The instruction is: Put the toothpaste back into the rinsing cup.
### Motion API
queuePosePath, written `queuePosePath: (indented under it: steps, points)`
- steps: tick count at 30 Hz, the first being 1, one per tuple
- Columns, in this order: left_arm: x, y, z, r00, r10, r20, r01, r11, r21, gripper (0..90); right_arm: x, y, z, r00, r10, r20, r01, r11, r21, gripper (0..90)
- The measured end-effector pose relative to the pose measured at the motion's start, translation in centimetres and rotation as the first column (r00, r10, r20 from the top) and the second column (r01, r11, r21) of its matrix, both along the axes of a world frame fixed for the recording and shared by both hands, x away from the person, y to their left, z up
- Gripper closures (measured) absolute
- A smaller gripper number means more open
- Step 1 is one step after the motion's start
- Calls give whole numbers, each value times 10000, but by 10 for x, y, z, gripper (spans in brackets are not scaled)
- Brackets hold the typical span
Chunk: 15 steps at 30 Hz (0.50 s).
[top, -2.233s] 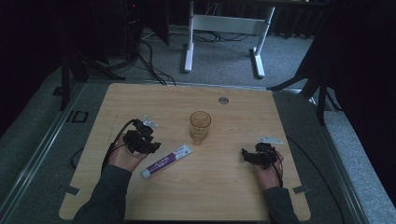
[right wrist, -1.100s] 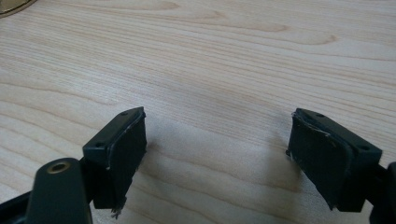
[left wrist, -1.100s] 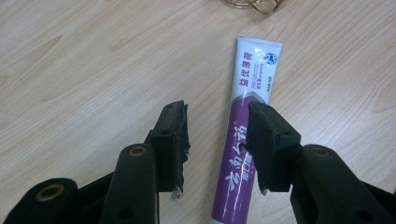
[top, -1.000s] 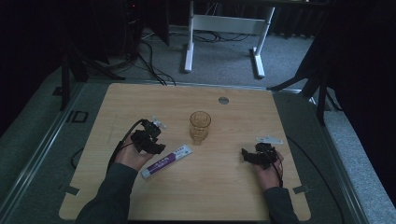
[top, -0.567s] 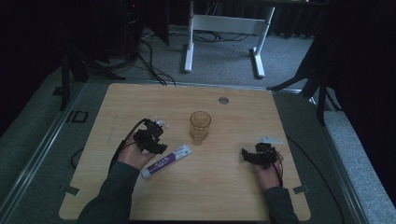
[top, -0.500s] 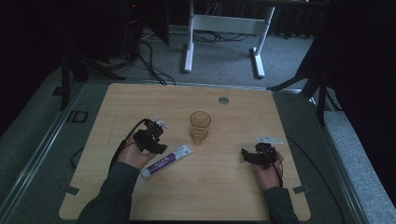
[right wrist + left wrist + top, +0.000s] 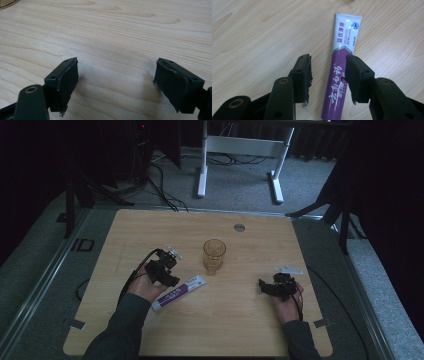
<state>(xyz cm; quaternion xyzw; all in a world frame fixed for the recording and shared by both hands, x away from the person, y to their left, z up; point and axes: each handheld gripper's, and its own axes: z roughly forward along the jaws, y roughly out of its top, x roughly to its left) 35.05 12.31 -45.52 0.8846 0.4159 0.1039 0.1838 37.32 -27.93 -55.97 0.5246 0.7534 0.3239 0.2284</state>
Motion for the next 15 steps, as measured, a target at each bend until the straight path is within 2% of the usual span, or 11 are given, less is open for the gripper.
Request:
queuePosePath:
  steps: [15]
  points:
    - [1, -8, -7, 9991, -221, -363, 234, 9992, 339, 566, 0, 0, 0, 10000, 5, 5, -5, 10000, -4, 189]
